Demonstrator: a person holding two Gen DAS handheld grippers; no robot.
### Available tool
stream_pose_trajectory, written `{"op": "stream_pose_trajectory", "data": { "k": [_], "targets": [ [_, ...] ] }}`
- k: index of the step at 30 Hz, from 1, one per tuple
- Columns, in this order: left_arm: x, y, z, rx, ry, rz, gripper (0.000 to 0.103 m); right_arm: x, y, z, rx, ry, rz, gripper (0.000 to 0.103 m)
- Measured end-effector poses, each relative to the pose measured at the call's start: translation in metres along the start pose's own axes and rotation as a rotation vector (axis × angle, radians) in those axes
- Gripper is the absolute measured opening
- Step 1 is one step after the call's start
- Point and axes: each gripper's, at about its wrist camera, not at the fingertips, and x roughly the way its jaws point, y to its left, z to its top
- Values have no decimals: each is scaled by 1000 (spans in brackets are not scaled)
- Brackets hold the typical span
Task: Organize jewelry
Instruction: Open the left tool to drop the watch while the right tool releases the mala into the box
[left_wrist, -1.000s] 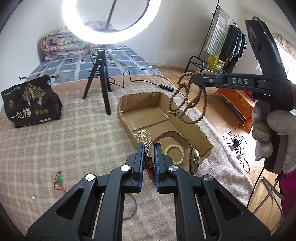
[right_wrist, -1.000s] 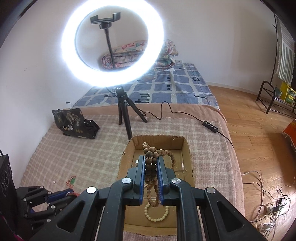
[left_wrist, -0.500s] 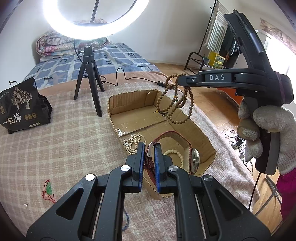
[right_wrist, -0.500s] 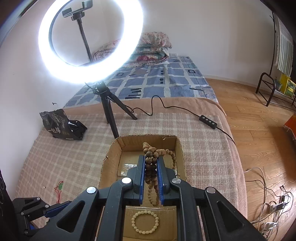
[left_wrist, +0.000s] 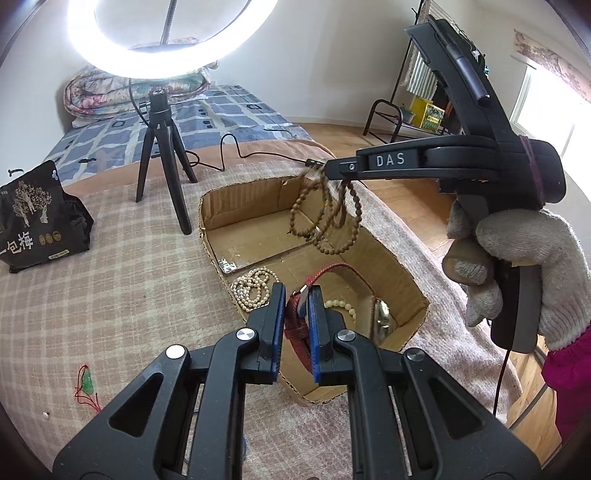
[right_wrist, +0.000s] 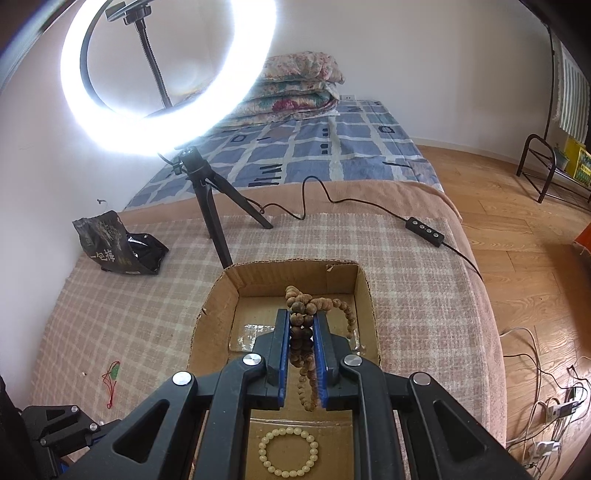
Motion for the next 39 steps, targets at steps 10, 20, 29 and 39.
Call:
{"op": "stream_pose_trajectory", "data": {
  "k": [10,20,29,39],
  "targets": [
    [-8,-2,1,1,-49,-4,59,-6,4,-1,-13,-32,-33,82],
    [-16,-1,-1,9,-66,9,70,-9,1,0,47,-53,-50,102],
    [-31,2,-4,6,-90,18,78,-16,9,-3,35,-59,-63,102],
    [-60,8,-7,6,-124,34,78,-40,30,-6,20,-82,-63,102]
  ]
}}
